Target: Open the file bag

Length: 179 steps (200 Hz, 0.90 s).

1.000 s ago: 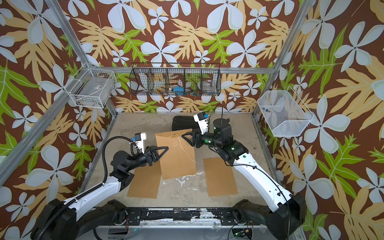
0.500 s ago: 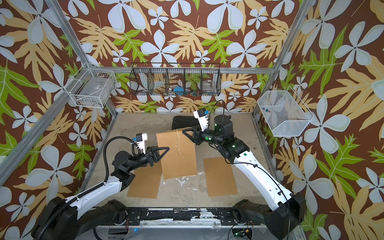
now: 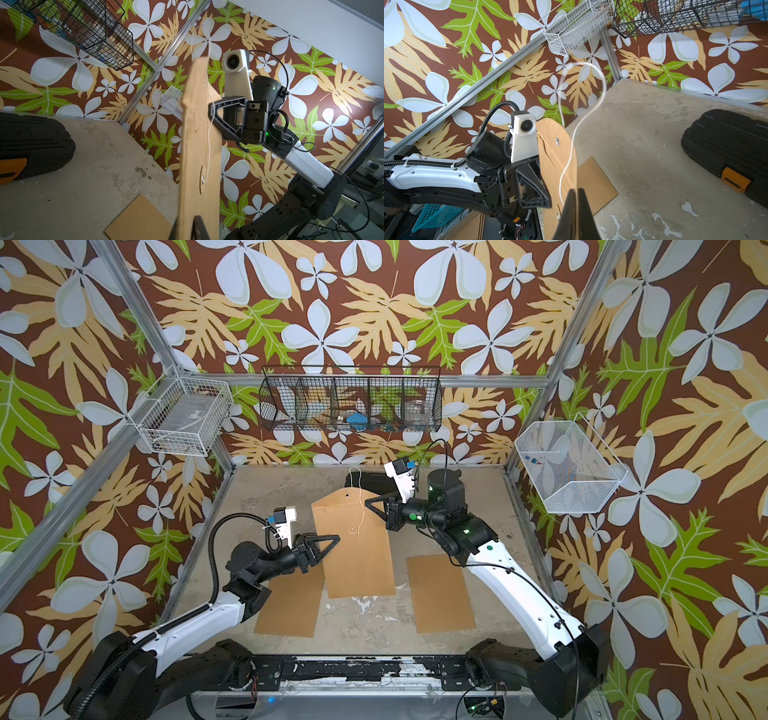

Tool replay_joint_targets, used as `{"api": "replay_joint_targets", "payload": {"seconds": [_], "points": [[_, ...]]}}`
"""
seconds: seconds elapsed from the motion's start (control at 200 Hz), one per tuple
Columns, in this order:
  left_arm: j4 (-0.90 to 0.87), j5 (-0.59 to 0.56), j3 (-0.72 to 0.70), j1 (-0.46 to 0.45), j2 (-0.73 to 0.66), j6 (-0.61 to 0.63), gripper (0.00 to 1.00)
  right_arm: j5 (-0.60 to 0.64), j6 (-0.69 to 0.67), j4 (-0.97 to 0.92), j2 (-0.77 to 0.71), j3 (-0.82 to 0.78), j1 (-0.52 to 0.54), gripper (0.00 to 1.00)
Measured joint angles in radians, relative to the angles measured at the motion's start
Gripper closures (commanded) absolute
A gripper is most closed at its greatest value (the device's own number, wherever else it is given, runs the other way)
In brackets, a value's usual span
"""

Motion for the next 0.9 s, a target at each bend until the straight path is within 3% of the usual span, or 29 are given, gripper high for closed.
{"api": "replay_joint_targets", "payload": {"seconds": [0.611,0.896], "points": [[-0.064,-0.039,0.150,-0.002,0.012,0.015,0.76,0.001,-0.075,-0.069,-0.027,-0.030,0.001,1.00],[-0.062,-0.043,0.169,-0.002,0.042,0.014,1.00,0.001,-0.090,-0.075,-0.030,-0.036,0.001,1.00]]}}
